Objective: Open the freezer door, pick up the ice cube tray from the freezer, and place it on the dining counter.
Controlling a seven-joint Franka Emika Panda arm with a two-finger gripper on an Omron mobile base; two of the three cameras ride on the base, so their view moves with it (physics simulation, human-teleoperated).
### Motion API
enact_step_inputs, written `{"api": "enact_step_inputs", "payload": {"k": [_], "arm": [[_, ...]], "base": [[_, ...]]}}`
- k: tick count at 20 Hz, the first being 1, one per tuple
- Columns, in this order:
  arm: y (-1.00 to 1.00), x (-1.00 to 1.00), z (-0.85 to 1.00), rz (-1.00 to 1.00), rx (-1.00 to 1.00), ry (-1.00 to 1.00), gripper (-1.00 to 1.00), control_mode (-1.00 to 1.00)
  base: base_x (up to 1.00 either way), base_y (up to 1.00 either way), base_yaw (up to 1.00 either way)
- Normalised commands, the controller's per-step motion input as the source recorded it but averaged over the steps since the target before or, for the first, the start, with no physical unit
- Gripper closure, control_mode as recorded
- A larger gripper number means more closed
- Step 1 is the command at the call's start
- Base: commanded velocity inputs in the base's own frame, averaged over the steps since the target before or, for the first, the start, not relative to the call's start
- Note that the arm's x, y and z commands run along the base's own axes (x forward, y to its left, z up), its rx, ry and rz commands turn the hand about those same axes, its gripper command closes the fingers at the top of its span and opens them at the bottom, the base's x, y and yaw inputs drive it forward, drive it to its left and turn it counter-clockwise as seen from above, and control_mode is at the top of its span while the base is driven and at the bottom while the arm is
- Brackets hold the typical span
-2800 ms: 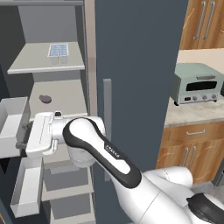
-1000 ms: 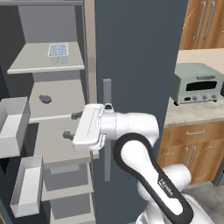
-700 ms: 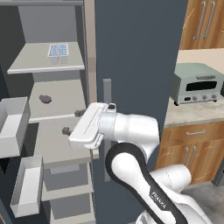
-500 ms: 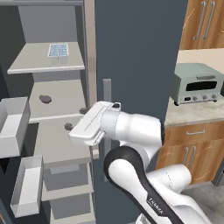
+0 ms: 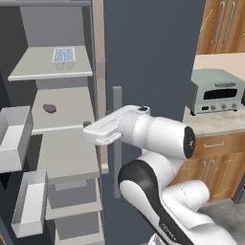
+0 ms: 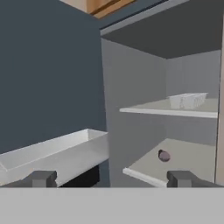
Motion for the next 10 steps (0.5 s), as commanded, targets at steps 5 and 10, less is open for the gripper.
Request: {"api": "enact_step_inputs", "payload": {"k": [5, 10], "arm": [[-0.43, -0.08, 0.20, -0.20, -0.08, 0.09, -1.00, -1.00], [-0.36, -0.07, 0.19, -0.20, -0.10, 0.11, -1.00, -1.00]], "base": [[0.00, 0.00, 0.00], [0.00, 0.00, 0.00]]}}
